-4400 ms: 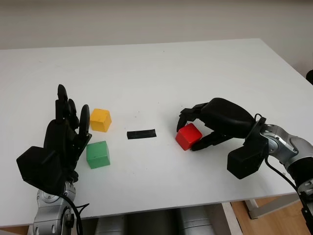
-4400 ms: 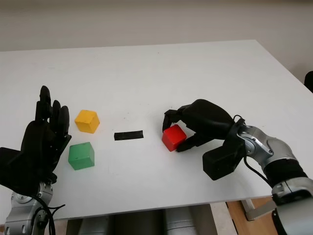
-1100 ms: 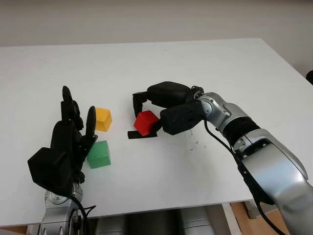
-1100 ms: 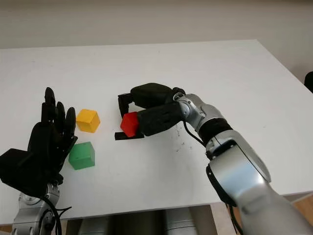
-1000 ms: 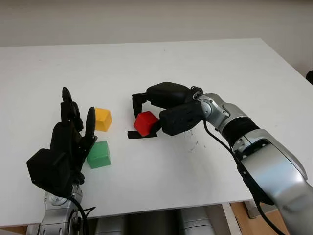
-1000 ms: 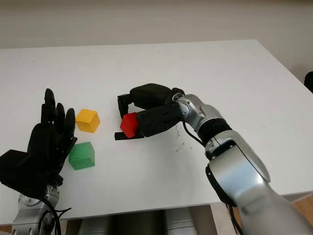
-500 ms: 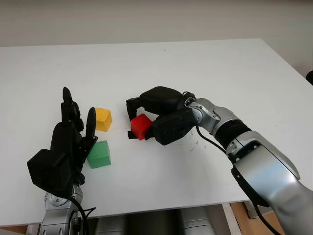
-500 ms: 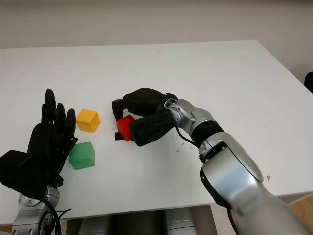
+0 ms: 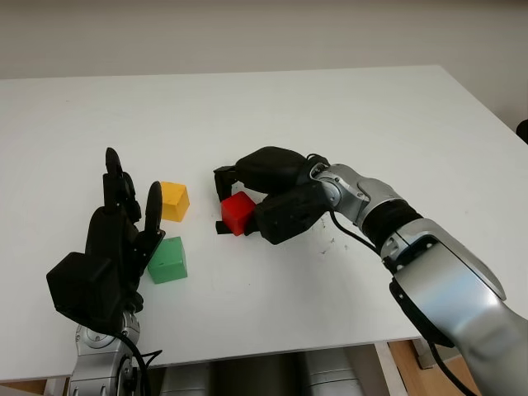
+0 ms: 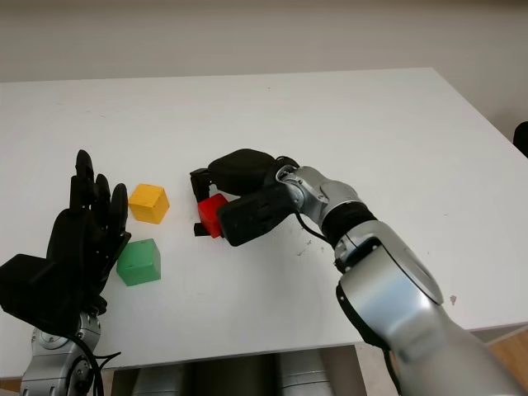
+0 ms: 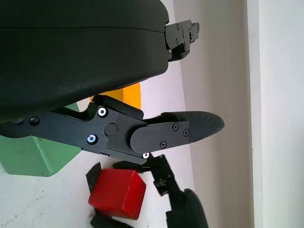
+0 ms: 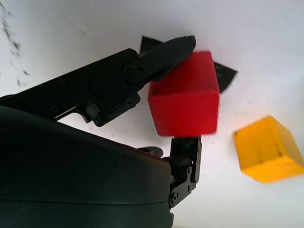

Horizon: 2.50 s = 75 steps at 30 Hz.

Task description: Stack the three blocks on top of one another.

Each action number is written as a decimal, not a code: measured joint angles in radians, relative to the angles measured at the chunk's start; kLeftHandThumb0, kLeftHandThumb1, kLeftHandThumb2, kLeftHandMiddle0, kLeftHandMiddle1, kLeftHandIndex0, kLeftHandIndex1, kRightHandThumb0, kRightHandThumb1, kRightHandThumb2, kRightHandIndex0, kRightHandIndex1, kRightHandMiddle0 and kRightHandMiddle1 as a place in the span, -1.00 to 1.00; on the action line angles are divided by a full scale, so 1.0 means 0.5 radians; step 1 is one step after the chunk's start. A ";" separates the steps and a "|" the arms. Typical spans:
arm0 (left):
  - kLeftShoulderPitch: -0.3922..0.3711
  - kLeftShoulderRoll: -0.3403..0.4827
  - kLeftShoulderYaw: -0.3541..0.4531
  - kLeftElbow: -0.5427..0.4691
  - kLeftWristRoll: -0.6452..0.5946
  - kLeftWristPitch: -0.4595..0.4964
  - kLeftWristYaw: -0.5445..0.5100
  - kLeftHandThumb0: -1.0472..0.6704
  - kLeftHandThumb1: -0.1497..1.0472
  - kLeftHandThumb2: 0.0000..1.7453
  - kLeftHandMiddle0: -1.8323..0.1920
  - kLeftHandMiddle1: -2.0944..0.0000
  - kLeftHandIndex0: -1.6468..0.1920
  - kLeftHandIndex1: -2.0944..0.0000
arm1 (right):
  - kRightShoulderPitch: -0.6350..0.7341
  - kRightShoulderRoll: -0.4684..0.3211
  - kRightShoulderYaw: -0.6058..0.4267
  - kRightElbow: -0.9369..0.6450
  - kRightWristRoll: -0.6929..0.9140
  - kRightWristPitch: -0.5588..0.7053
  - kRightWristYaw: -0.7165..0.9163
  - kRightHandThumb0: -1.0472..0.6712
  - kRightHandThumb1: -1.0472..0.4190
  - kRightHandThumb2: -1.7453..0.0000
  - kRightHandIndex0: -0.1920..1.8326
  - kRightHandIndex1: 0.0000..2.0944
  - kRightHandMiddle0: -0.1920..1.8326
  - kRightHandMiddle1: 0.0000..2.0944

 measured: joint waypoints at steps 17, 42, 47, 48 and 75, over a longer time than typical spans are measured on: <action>0.024 0.009 0.029 -0.010 -0.045 0.000 -0.017 -0.53 1.00 -0.41 0.98 0.94 0.99 0.97 | 0.110 -0.243 -0.289 -0.366 0.403 -0.296 0.207 -0.94 -0.84 0.92 -1.00 -1.00 -1.00 -1.00; -0.642 1.514 0.333 0.183 0.251 0.246 -0.845 -0.41 0.60 -0.95 0.18 0.90 0.25 0.77 | 0.608 -0.139 -1.123 -1.076 1.484 0.679 0.376 -0.71 -1.00 0.78 -0.89 -0.93 -0.84 -0.92; -0.796 1.684 0.093 0.330 0.431 0.159 -1.032 -0.40 0.63 -0.93 0.29 0.97 0.34 0.84 | 0.628 -0.118 -1.187 -1.103 1.548 0.748 0.365 -0.75 -1.00 0.69 -0.89 -0.94 -0.83 -0.92; -0.822 1.702 0.054 0.356 0.449 0.149 -1.059 -0.41 0.63 -0.93 0.30 0.97 0.35 0.85 | 0.630 -0.117 -1.194 -1.112 1.553 0.775 0.361 -0.75 -1.00 0.69 -0.89 -0.94 -0.82 -0.92; -1.245 1.643 -0.527 0.977 0.909 -0.252 -1.176 -0.49 0.70 -0.94 0.46 0.98 0.46 0.93 | 0.845 0.000 -1.316 -1.349 1.800 1.196 0.450 -0.72 -1.00 0.12 -1.00 -1.00 -1.00 -1.00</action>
